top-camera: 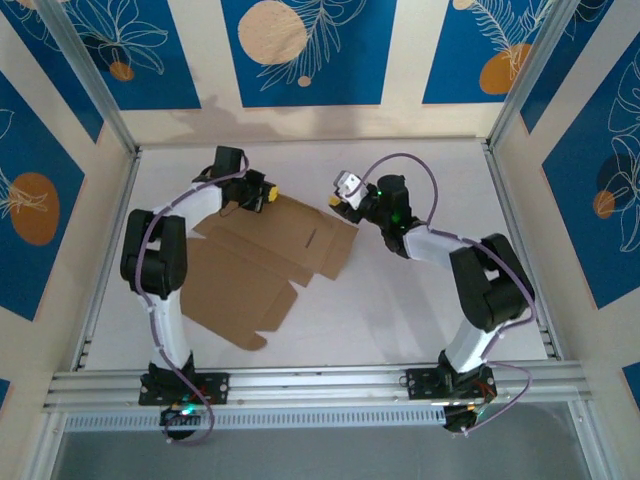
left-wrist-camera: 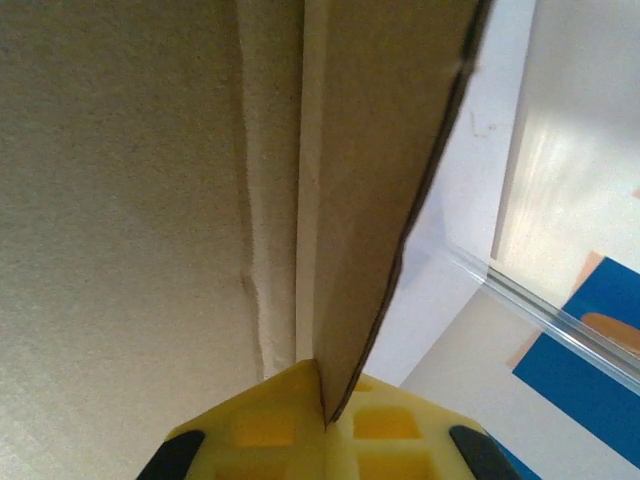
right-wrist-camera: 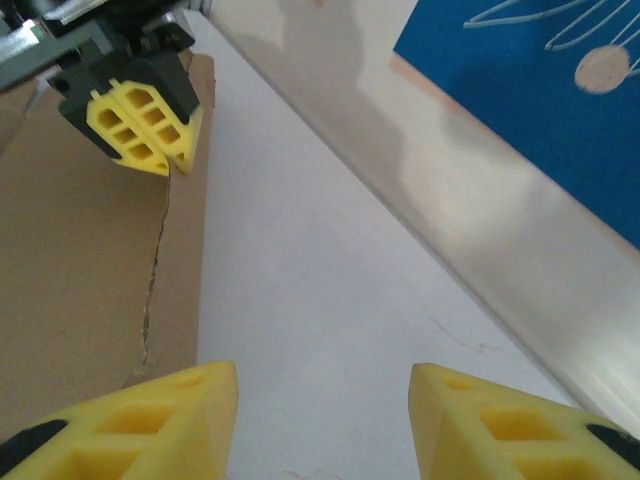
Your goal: Fold the paper box
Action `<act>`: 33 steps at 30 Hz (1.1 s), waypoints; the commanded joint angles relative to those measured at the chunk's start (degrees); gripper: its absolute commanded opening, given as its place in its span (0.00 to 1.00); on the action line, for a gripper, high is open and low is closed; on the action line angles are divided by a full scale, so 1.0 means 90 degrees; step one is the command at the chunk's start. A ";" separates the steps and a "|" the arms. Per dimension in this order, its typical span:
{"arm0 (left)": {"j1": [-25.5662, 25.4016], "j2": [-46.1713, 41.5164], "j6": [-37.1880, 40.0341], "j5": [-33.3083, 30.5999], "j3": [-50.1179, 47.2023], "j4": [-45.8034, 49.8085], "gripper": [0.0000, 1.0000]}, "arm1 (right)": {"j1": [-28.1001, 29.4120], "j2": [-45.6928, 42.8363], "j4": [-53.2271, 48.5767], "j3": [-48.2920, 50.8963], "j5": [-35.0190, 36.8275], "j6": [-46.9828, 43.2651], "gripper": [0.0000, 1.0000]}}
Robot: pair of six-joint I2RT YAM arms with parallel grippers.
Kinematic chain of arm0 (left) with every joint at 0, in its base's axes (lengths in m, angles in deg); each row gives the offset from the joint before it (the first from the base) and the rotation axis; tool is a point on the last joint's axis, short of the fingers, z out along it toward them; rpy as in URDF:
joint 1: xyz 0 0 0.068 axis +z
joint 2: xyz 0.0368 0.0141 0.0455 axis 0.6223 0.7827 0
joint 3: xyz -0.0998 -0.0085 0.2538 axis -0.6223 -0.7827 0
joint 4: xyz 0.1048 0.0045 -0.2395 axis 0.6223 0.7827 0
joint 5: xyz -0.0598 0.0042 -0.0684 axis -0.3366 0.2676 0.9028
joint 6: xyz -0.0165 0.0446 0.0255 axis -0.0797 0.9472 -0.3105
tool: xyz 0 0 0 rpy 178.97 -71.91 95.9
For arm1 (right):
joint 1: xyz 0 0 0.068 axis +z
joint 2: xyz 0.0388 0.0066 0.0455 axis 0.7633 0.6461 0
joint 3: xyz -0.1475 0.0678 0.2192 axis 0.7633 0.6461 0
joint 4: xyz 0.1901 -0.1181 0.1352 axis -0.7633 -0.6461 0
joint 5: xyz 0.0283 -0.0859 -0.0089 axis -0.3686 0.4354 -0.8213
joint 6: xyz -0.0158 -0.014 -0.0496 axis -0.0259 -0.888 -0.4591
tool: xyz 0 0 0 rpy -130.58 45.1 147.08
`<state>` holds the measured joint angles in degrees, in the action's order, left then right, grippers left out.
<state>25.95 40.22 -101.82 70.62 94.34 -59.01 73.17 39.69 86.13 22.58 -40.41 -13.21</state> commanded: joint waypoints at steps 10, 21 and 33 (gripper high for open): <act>-0.0168 -0.1328 -0.1369 -0.0388 -0.1338 -0.2362 0.00 | 0.0178 -0.1933 -0.3377 -0.0773 0.0219 0.4512 0.20; -0.0942 -0.2103 -0.1320 -0.1058 -0.2715 -0.4214 0.00 | -0.0750 -0.2167 -0.5234 -0.0643 -0.1646 0.7997 0.00; -0.1141 -0.2782 -0.0645 -0.1346 -0.3945 -0.5741 0.00 | -0.0874 -0.2089 -0.5774 -0.0229 -0.1323 0.8439 0.10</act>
<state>16.20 17.87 -111.07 59.37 59.74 -104.93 65.15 20.33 35.82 19.76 -53.99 62.59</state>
